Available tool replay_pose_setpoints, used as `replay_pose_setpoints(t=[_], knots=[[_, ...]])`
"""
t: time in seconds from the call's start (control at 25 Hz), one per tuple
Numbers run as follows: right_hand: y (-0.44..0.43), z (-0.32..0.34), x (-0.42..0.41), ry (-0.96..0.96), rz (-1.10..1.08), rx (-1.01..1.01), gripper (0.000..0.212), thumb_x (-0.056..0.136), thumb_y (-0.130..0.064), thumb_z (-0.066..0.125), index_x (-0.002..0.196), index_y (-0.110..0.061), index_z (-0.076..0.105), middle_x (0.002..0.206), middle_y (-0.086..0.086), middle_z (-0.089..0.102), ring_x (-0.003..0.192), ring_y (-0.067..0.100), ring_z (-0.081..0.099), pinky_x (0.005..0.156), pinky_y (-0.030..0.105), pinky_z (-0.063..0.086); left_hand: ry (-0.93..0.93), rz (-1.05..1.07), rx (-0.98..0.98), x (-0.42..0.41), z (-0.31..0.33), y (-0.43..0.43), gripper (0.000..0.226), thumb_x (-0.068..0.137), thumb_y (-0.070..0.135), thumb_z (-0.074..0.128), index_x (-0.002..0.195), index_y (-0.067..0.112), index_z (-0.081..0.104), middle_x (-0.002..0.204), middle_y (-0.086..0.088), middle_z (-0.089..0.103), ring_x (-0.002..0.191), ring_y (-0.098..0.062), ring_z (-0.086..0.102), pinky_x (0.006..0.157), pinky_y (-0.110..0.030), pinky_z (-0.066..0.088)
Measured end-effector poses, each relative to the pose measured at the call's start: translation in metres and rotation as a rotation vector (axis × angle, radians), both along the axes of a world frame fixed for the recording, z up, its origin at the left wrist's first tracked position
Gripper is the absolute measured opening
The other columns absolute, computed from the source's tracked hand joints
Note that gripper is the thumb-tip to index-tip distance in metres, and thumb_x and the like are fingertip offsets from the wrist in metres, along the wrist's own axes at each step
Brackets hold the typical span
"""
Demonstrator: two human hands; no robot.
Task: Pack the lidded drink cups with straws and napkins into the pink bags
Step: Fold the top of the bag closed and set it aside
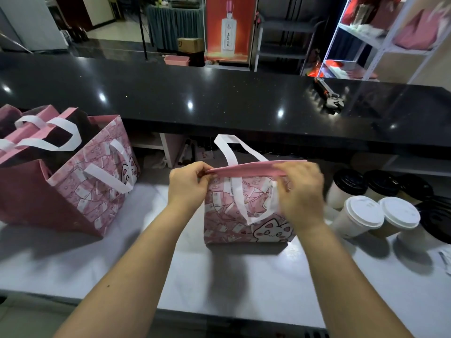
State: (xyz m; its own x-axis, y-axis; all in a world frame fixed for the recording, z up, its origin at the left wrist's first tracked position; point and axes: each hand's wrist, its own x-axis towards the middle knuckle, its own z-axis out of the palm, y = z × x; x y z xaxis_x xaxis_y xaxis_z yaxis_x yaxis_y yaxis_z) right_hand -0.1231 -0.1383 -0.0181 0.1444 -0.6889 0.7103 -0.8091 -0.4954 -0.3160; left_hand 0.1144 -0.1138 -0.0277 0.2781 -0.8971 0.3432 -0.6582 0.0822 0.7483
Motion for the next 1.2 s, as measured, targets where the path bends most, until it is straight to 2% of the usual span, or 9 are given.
replay_pose_setpoints(t=[0.08,0.2,0.32,0.4,0.56,0.8,0.92,1.08,1.2], knots=[[0.019,-0.010,0.031,0.174,0.029,0.008,0.009,0.080,-0.025,0.070,0.079,-0.016,0.069,0.075,-0.003,0.068,0.079,0.025,0.054,0.076,0.036,0.033,-0.032,-0.019,-0.044,-0.003,-0.003,0.001,0.011,0.081,0.010,0.069,0.085,0.019,0.072,0.075,0.011,0.067,0.073,-0.013,0.063,0.076,-0.038,0.054],[0.029,-0.028,0.061,0.359,-0.107,0.229,0.034,0.072,-0.044,0.074,0.063,-0.017,0.057,0.060,-0.002,0.060,0.074,0.026,0.055,0.072,0.039,0.030,-0.201,-0.027,-0.142,-0.003,-0.002,0.002,0.013,0.079,0.024,0.068,0.092,0.022,0.072,0.085,0.010,0.070,0.082,-0.017,0.064,0.079,-0.047,0.051],[0.032,-0.033,0.069,0.289,-0.103,0.261,0.032,0.071,-0.029,0.079,0.059,-0.016,0.052,0.055,-0.002,0.058,0.068,0.026,0.053,0.068,0.038,0.022,-0.357,0.009,-0.194,-0.003,0.000,0.001,0.020,0.078,0.033,0.071,0.095,0.024,0.072,0.089,0.009,0.070,0.088,-0.019,0.063,0.082,-0.045,0.044],[0.035,-0.036,0.065,0.247,-0.059,0.215,0.027,0.077,-0.021,0.072,0.061,-0.017,0.051,0.058,-0.004,0.058,0.066,0.025,0.050,0.067,0.037,0.021,-0.366,0.020,-0.177,-0.005,0.003,-0.001,0.015,0.078,0.034,0.073,0.091,0.026,0.072,0.085,0.010,0.070,0.087,-0.018,0.062,0.083,-0.040,0.038],[0.042,-0.046,0.048,0.218,-0.016,0.181,0.022,0.080,-0.022,0.065,0.063,-0.020,0.051,0.062,-0.008,0.060,0.069,0.023,0.049,0.071,0.036,0.021,-0.306,0.010,-0.103,-0.007,0.004,-0.001,0.007,0.077,0.033,0.075,0.081,0.029,0.071,0.076,0.013,0.068,0.083,-0.016,0.061,0.082,-0.036,0.032],[0.039,-0.049,0.046,0.151,-0.014,0.183,0.022,0.073,-0.013,0.066,0.059,-0.018,0.050,0.058,-0.007,0.055,0.074,0.026,0.047,0.072,0.036,0.021,-0.130,0.039,-0.022,-0.016,0.009,-0.002,0.005,0.076,0.032,0.076,0.074,0.031,0.072,0.064,0.022,0.059,0.079,-0.010,0.062,0.087,-0.047,0.043],[0.049,-0.066,0.034,0.204,0.036,0.227,0.011,0.070,-0.009,0.058,0.062,-0.015,0.056,0.062,-0.004,0.056,0.083,0.029,0.048,0.073,0.038,0.024,-0.059,0.057,-0.017,-0.012,0.012,-0.007,0.006,0.076,0.034,0.075,0.072,0.034,0.070,0.062,0.024,0.060,0.076,-0.009,0.063,0.085,-0.048,0.048],[0.042,-0.055,0.019,0.303,0.045,0.087,0.023,0.086,-0.033,0.053,0.066,-0.022,0.058,0.071,-0.009,0.061,0.079,0.023,0.051,0.075,0.036,0.020,-0.145,-0.023,-0.032,-0.013,0.012,-0.007,0.009,0.079,0.028,0.073,0.076,0.032,0.066,0.071,0.019,0.063,0.079,-0.011,0.061,0.088,-0.047,0.044],[0.013,-0.013,0.009,0.218,0.014,-0.098,0.021,0.088,-0.039,0.059,0.074,-0.023,0.065,0.082,-0.009,0.063,0.084,0.023,0.051,0.079,0.037,0.025,-0.311,-0.019,-0.192,-0.016,0.006,-0.005,0.010,0.078,0.027,0.069,0.088,0.027,0.068,0.083,0.013,0.066,0.083,-0.017,0.060,0.085,-0.042,0.040]])
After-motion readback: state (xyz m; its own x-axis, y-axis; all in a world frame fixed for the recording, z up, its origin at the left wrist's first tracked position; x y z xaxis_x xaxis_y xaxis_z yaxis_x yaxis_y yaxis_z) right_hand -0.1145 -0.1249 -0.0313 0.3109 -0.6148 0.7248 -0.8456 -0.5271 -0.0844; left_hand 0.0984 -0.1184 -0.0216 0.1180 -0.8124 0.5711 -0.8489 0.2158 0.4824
